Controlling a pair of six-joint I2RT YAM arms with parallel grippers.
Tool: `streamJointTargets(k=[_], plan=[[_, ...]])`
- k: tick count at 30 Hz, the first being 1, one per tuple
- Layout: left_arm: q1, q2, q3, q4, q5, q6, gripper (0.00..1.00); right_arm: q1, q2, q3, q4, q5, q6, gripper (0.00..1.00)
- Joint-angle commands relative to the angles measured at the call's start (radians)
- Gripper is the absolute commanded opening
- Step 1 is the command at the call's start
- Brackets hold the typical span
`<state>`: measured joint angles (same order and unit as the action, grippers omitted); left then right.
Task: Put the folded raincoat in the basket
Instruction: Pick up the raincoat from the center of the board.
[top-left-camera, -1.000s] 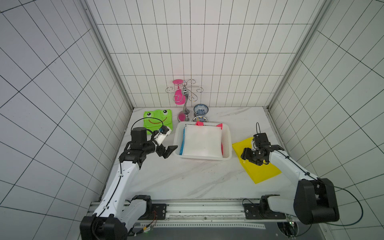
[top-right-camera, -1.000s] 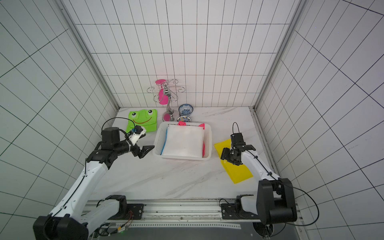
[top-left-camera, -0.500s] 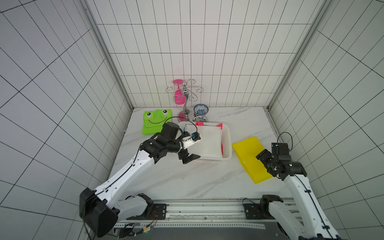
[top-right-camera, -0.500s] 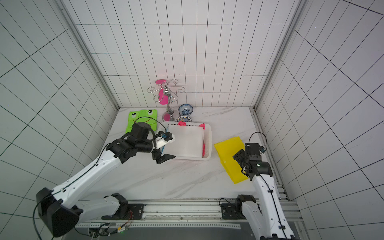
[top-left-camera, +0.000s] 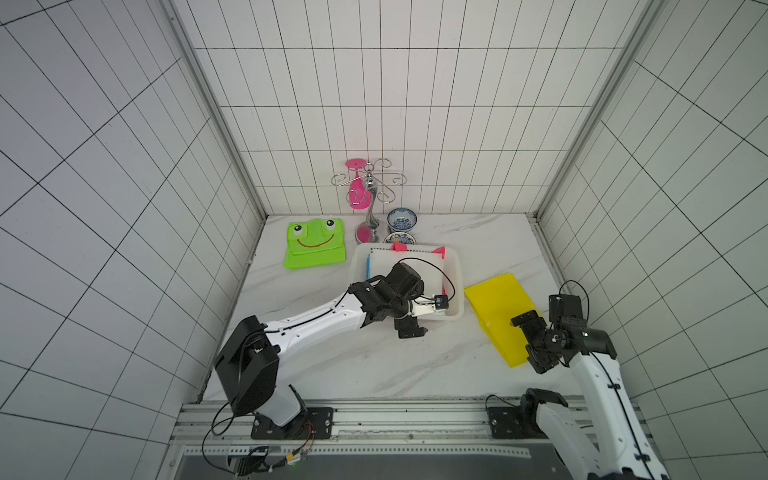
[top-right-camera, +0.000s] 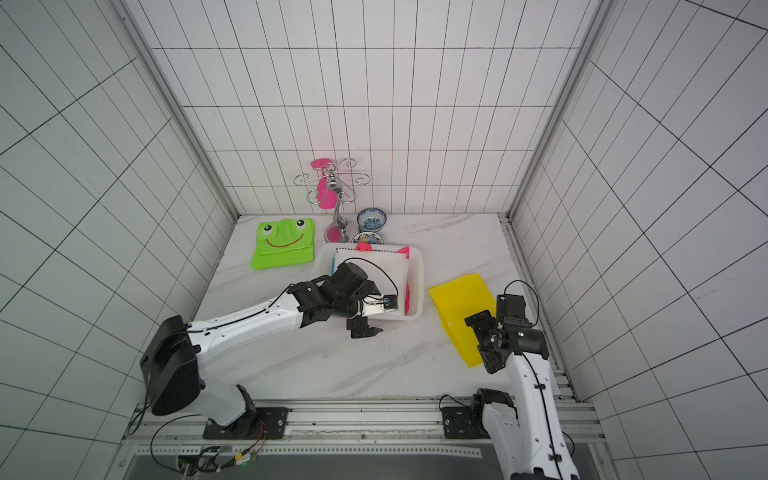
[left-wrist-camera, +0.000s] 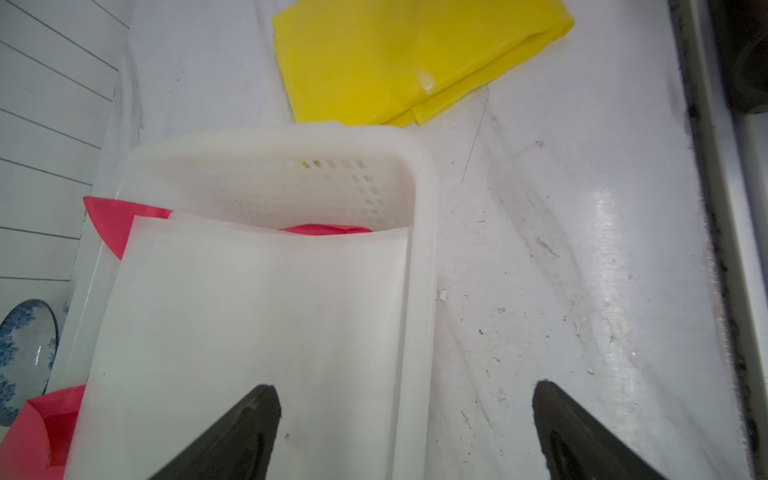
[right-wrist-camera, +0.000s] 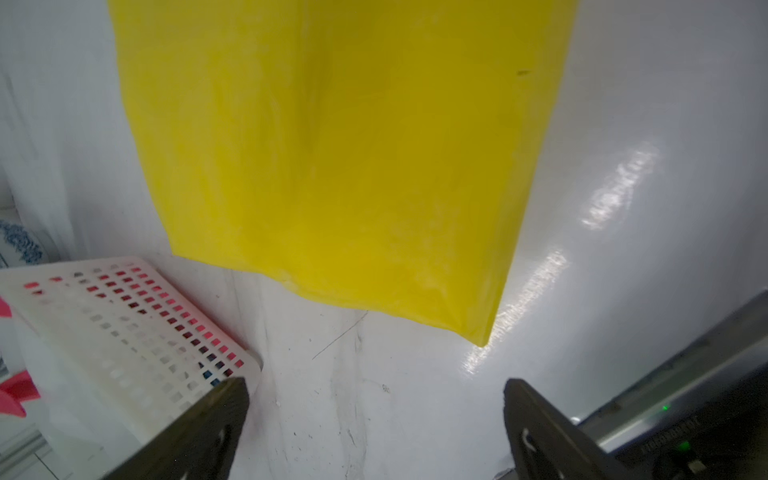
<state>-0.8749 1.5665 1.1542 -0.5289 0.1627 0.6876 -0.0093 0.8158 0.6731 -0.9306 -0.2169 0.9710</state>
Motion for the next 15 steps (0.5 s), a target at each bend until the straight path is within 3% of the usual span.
streamJointTargets(k=[1, 2, 4, 9, 15], plan=[[0.029, 0.016, 0.001, 0.038, -0.063, -0.046, 0.97, 0.1, 0.073, 0.132, 0.037, 0.055, -0.275, 0.99], [0.047, 0.005, 0.001, 0.02, -0.027, -0.063, 0.97, 0.154, 0.11, 0.169, -0.002, 0.157, -0.327, 0.99], [0.088, -0.034, -0.009, -0.008, 0.048, -0.09, 0.97, 0.216, 0.203, 0.223, -0.075, 0.249, -0.398, 0.99], [0.206, -0.152, -0.067, -0.037, 0.169, -0.116, 0.97, 0.341, 0.431, 0.278, -0.162, 0.355, -0.483, 0.99], [0.313, -0.265, -0.15, -0.05, 0.239, -0.123, 0.97, 0.391, 0.64, 0.345, -0.11, 0.313, -0.605, 0.93]])
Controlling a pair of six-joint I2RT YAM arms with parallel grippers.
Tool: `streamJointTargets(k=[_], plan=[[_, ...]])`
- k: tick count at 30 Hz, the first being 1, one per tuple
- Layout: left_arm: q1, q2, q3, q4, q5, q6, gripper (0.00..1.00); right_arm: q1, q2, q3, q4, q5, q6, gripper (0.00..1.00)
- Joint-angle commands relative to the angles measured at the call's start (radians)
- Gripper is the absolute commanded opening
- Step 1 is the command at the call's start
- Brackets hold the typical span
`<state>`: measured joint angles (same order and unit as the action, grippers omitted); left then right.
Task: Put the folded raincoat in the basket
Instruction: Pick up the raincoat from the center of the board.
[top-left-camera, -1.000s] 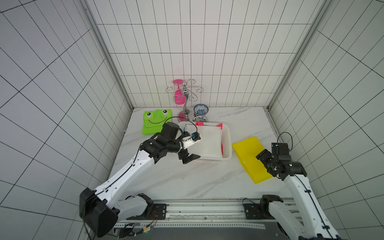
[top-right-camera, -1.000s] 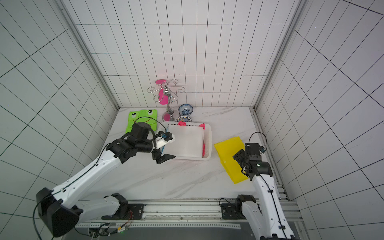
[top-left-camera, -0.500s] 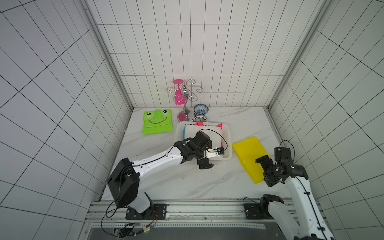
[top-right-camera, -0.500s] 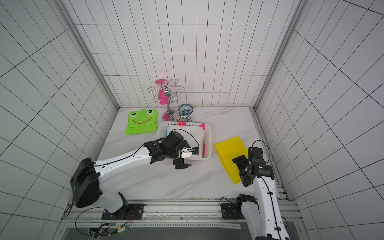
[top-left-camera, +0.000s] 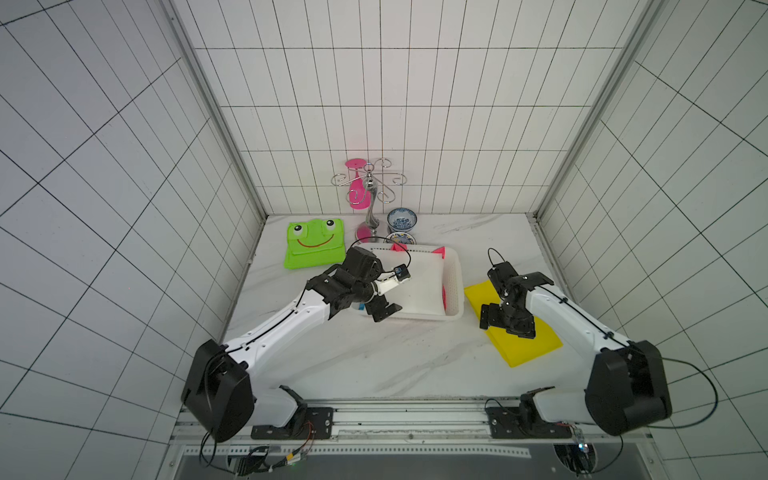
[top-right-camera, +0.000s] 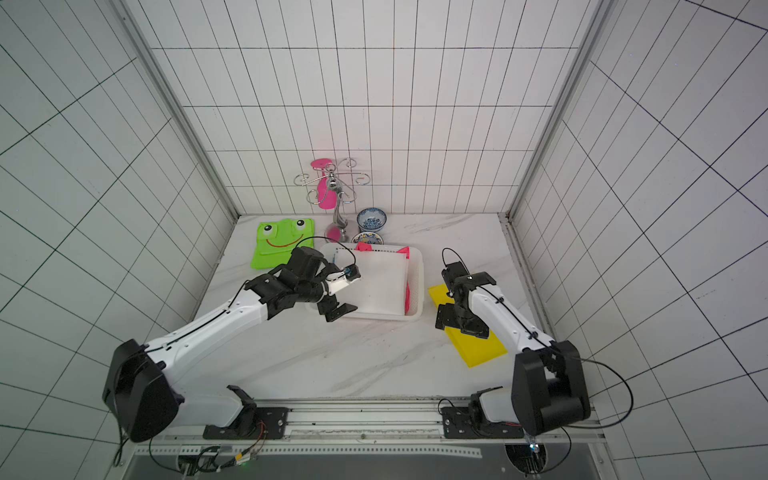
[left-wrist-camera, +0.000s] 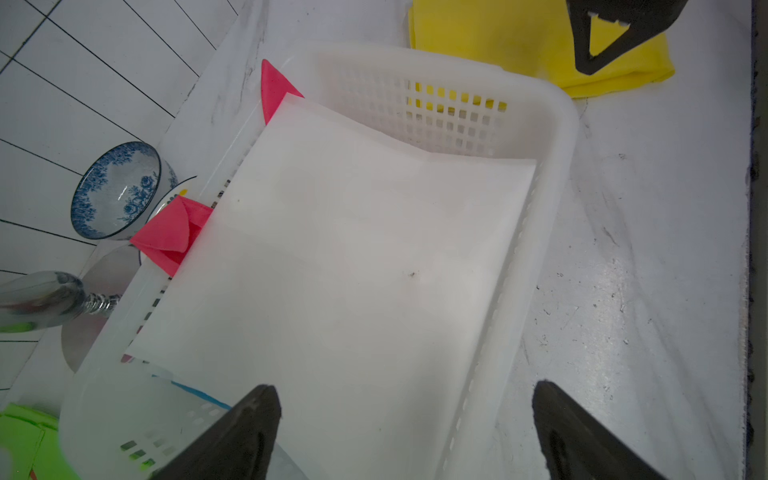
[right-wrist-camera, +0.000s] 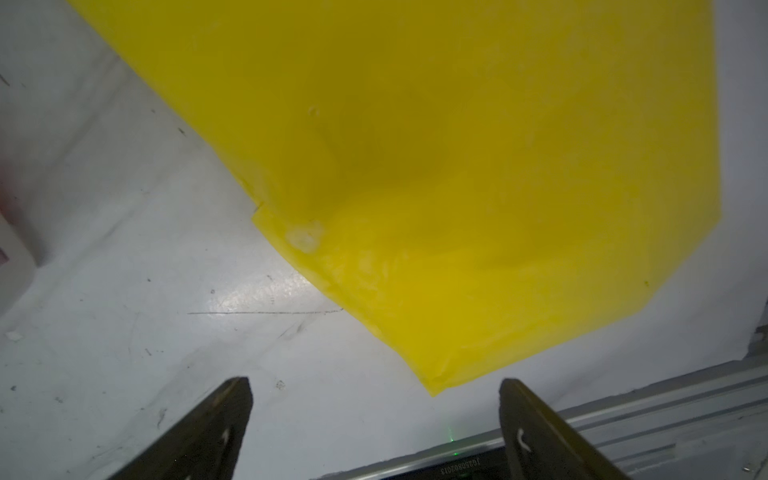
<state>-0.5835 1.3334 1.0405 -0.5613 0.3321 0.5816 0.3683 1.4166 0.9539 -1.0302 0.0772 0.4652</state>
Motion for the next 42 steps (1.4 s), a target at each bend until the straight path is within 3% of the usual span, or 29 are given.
streamJointTargets(k=[1, 4, 10, 19, 30, 31, 32, 35, 42], plan=[[0.029, -0.049, -0.049, -0.016, 0.069, -0.017, 0.97, 0.015, 0.069, 0.079, -0.004, 0.034, -0.101, 0.92], [0.044, -0.09, -0.082, -0.012, 0.069, -0.015, 0.97, 0.019, 0.163, 0.144, -0.042, 0.129, -0.115, 0.91], [0.05, -0.133, -0.123, 0.0, 0.069, -0.013, 0.97, 0.017, 0.284, 0.179, 0.016, 0.008, -0.19, 0.89], [0.05, -0.131, -0.126, 0.001, 0.071, -0.009, 0.97, 0.029, 0.417, 0.201, 0.022, 0.062, -0.229, 0.81], [0.05, -0.111, -0.106, 0.0, 0.078, -0.009, 0.97, 0.026, 0.509, 0.192, 0.077, 0.158, -0.262, 0.37], [0.05, -0.108, -0.105, -0.001, 0.077, -0.009, 0.97, 0.026, 0.504, 0.189, 0.081, 0.171, -0.263, 0.3], [0.05, -0.107, -0.105, -0.006, 0.077, -0.009, 0.97, 0.026, 0.499, 0.188, 0.085, 0.183, -0.263, 0.16], [0.05, -0.105, -0.105, -0.012, 0.077, -0.007, 0.97, 0.025, 0.476, 0.172, 0.116, 0.161, -0.295, 0.02], [0.049, -0.118, -0.097, -0.045, 0.08, 0.008, 0.98, 0.025, 0.335, 0.148, 0.12, 0.126, -0.313, 0.0]])
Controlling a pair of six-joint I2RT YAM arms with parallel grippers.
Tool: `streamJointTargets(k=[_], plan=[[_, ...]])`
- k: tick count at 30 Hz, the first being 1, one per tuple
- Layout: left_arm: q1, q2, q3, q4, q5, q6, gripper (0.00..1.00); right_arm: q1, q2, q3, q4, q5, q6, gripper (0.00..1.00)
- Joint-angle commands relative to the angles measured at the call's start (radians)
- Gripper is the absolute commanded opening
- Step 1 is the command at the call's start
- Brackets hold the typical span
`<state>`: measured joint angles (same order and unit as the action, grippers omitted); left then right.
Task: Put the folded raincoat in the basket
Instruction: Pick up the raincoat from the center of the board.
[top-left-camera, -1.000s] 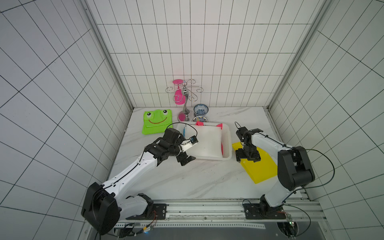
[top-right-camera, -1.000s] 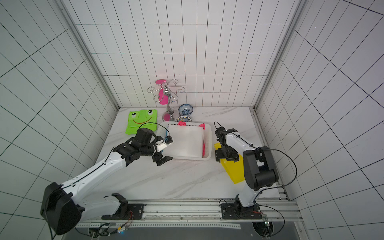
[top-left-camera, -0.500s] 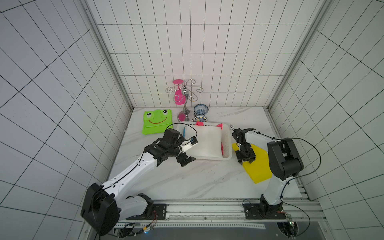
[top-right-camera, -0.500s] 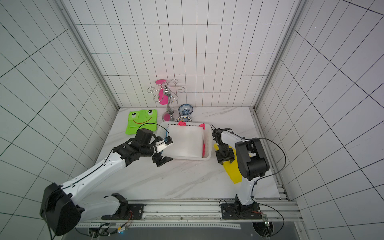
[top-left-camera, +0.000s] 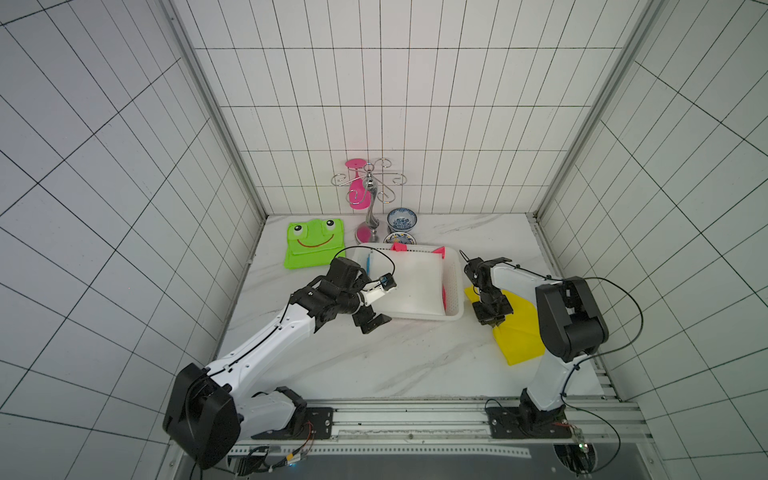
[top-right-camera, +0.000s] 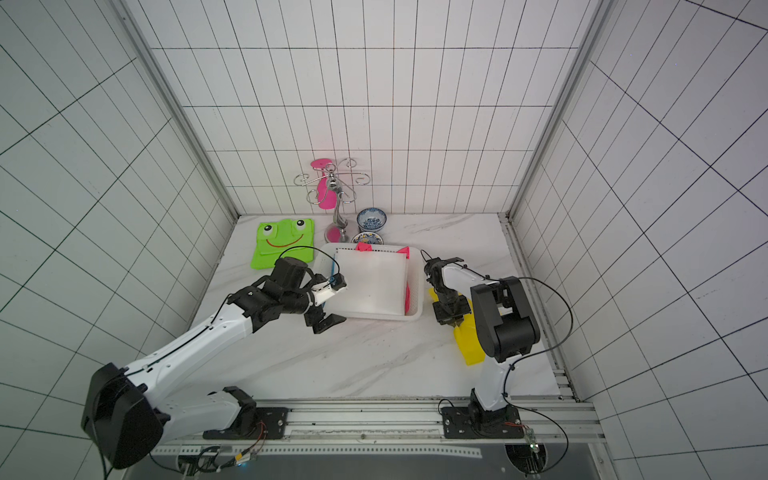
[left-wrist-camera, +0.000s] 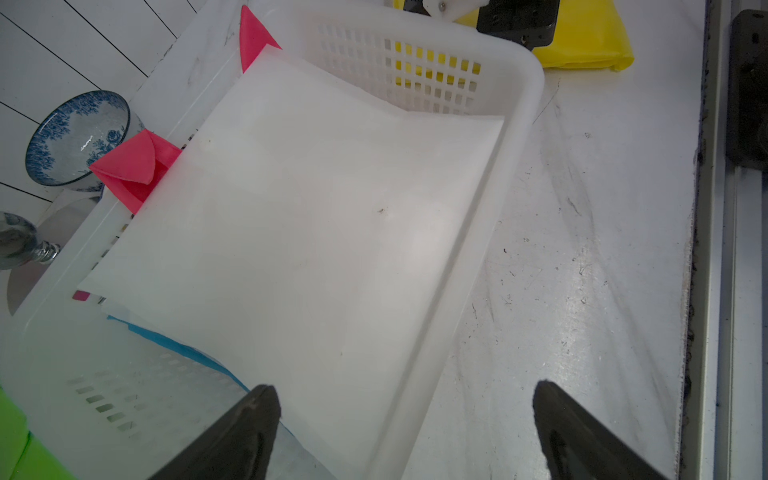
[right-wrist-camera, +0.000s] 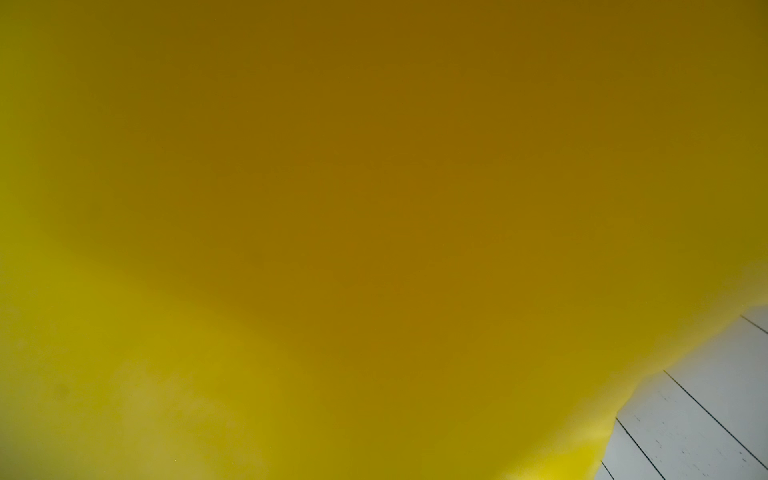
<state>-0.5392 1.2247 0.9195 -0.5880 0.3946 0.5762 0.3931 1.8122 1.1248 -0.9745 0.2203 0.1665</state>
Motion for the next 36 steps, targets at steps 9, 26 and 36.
streamJointTargets(k=[9, 26, 36], plan=[[0.003, -0.064, 0.084, -0.138, 0.145, 0.032, 0.98, -0.137, -0.26, -0.046, 0.01, -0.168, 0.028, 0.0], [0.003, -0.06, 0.202, -0.31, 0.207, 0.11, 0.98, -0.201, -0.53, 0.03, -0.083, -0.44, -0.002, 0.0], [0.017, -0.078, 0.29, -0.438, 0.099, 0.08, 0.98, -0.157, -0.585, 0.13, -0.067, -0.534, -0.037, 0.0]])
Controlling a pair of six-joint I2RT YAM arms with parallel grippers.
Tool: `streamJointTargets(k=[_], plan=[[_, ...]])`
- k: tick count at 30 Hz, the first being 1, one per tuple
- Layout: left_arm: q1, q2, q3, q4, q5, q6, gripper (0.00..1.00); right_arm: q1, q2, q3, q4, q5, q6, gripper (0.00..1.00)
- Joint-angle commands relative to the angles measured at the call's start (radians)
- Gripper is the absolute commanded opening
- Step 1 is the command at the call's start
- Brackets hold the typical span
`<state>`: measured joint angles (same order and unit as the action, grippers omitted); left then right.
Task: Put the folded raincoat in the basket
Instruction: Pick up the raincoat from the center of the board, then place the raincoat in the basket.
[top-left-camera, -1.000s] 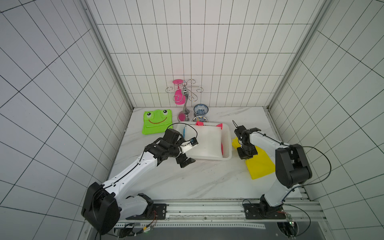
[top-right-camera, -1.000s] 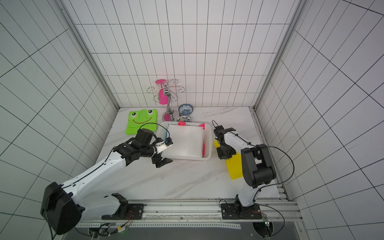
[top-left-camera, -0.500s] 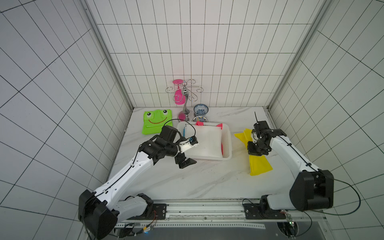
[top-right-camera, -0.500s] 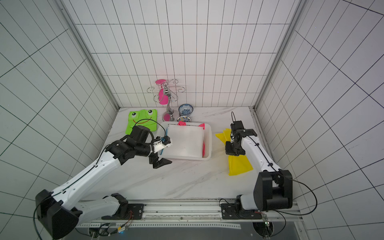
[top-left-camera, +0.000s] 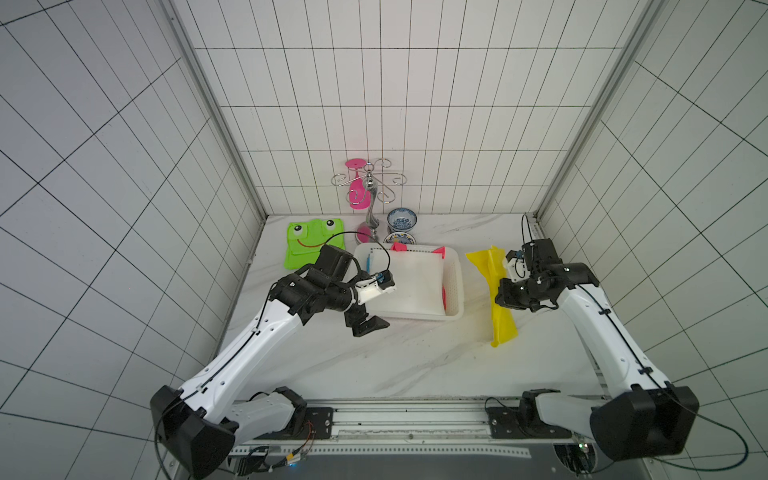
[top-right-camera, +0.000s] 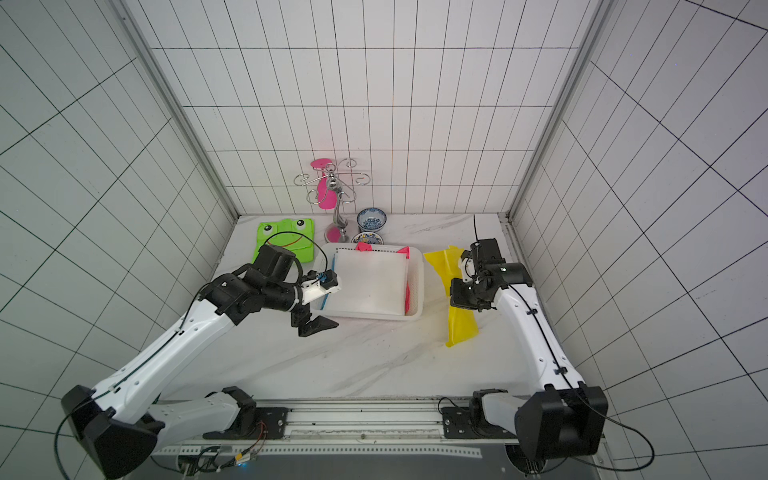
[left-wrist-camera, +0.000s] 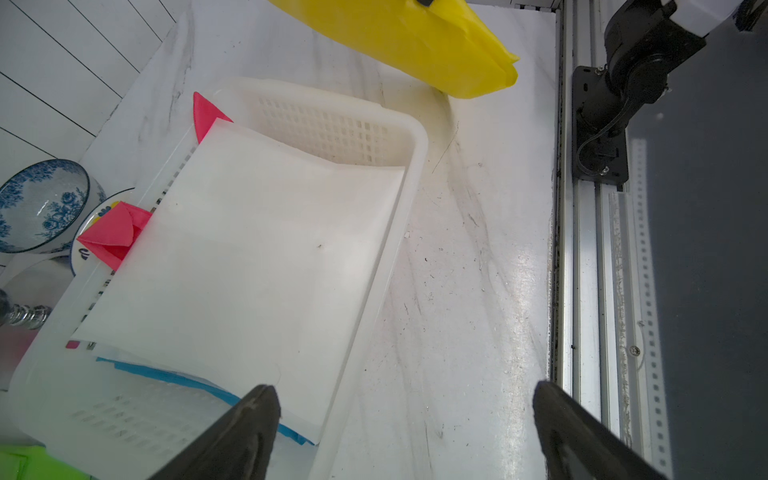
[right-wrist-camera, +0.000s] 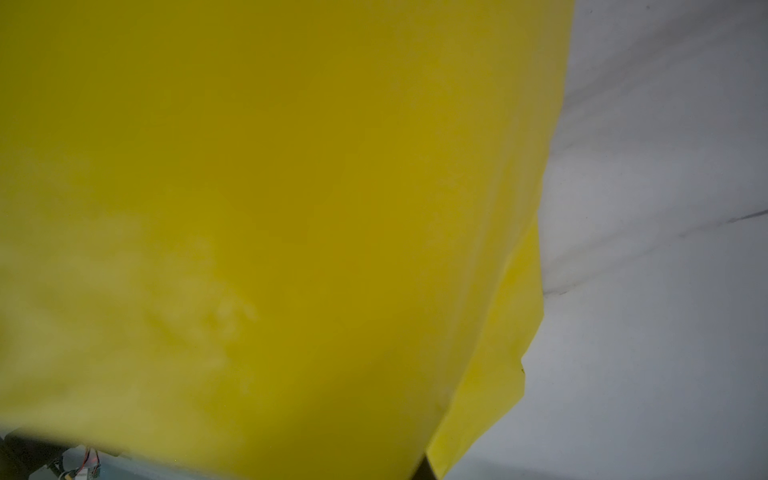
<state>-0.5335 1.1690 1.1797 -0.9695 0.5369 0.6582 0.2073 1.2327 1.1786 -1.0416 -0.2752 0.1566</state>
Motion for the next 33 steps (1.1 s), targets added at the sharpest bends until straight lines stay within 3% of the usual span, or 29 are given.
streamJointTargets(k=[1, 9, 20, 27, 33], plan=[[0.019, -0.027, 0.029, -0.062, -0.06, -0.01, 0.98, 0.049, 0.003, 0.097, -0.001, -0.034, -0.033, 0.0], [0.201, -0.045, 0.018, -0.073, -0.042, -0.086, 0.98, 0.208, 0.121, 0.288, -0.006, 0.031, -0.064, 0.0], [0.497, -0.04, -0.101, -0.081, -0.017, -0.136, 0.98, 0.421, 0.385, 0.63, -0.07, 0.22, -0.276, 0.0], [0.553, -0.079, -0.221, -0.006, -0.025, -0.195, 0.98, 0.567, 0.599, 0.75, -0.144, 0.333, -0.38, 0.0], [0.559, -0.12, -0.272, 0.015, 0.017, -0.18, 0.98, 0.671, 0.699, 0.707, -0.156, 0.299, -0.452, 0.0]])
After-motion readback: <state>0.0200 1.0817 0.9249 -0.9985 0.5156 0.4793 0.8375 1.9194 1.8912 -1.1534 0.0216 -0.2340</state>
